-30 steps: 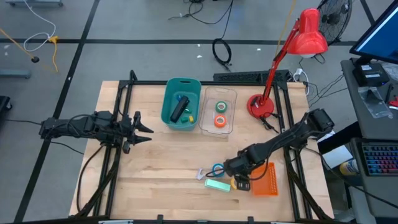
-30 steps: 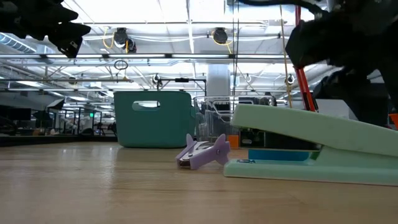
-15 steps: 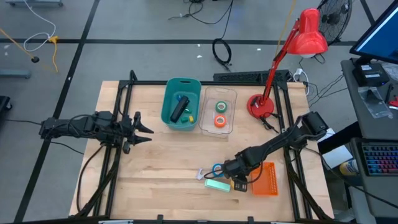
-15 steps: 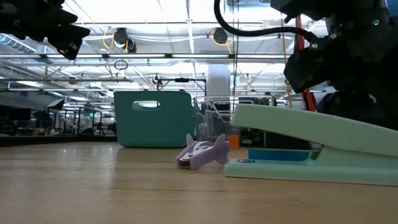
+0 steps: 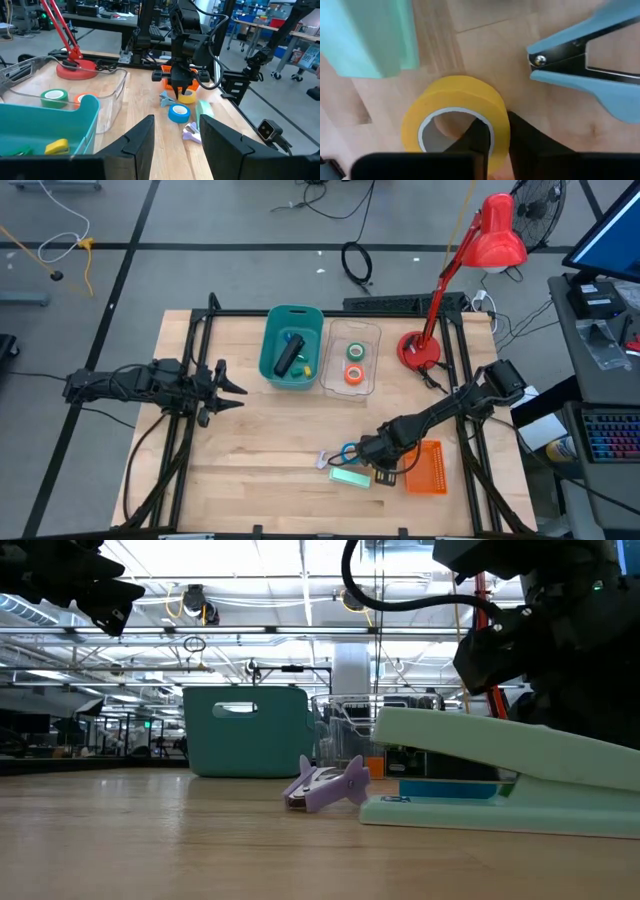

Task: Pick and place Stapler, Stapler remover, tape
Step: Put the yellow tape into the transparent bin

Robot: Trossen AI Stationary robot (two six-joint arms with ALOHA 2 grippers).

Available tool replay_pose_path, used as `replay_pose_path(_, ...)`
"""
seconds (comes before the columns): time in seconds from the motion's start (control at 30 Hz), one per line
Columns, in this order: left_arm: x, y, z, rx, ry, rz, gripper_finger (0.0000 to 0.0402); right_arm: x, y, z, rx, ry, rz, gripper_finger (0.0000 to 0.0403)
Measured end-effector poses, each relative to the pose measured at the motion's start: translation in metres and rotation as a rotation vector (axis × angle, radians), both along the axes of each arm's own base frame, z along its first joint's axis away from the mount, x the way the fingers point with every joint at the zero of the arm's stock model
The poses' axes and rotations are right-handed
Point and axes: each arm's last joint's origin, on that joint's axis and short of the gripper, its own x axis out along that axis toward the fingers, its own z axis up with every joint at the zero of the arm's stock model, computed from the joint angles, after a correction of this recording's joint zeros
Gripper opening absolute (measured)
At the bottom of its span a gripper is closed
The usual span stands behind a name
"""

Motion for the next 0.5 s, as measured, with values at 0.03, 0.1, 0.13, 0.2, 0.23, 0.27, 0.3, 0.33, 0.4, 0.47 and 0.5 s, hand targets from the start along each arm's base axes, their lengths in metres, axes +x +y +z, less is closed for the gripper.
replay_pose_path(0.03,0.0,0.0,0.0,0.0,0.0,0.0,0.0157,0.0,0.0,0.0,0.001,0.0,0.001,0.0032)
replay_pose_path(0.1,0.0,0.0,0.0,0.001,0.0,0.0,0.0157,0.0,0.0,0.0,0.004,0.0,0.007,0.0032)
replay_pose_path(0.13,0.0,0.0,0.0,0.002,0.0,0.0,0.0157,0.0,0.0,0.0,0.005,0.0,0.008,0.0032)
replay_pose_path(0.2,0.0,0.0,0.0,0.004,-0.001,0.0,0.0157,0.0,0.001,0.0,0.016,0.004,0.013,0.0032)
replay_pose_path(0.23,0.0,0.0,0.0,0.004,-0.001,0.0,0.0157,0.0,0.001,0.0,0.034,0.009,0.022,0.0032)
replay_pose_path(0.27,0.0,0.0,0.0,0.004,-0.001,0.0,0.0157,0.0,0.002,0.0,0.053,0.014,0.033,0.0032)
replay_pose_path(0.3,0.0,0.0,0.0,0.004,-0.001,0.0,0.0157,-0.001,0.002,0.0,0.075,0.024,0.04,0.0032)
replay_pose_path(0.33,0.0,0.0,0.0,0.005,-0.001,0.0,0.0157,-0.001,0.003,0.0,0.105,0.037,0.049,0.0032)
replay_pose_path(0.4,0.0,0.0,0.0,0.005,-0.001,0.0,0.0157,-0.002,0.003,0.004,0.154,0.044,0.065,0.0032)
replay_pose_path(0.47,0.0,0.0,0.0,0.005,-0.002,0.0,0.0157,-0.003,0.001,0.012,0.191,0.026,0.069,0.0032)
replay_pose_path(0.5,0.0,0.0,0.0,0.005,-0.002,0.0,0.0157,-0.003,0.001,0.017,0.198,0.009,0.073,0.0032)
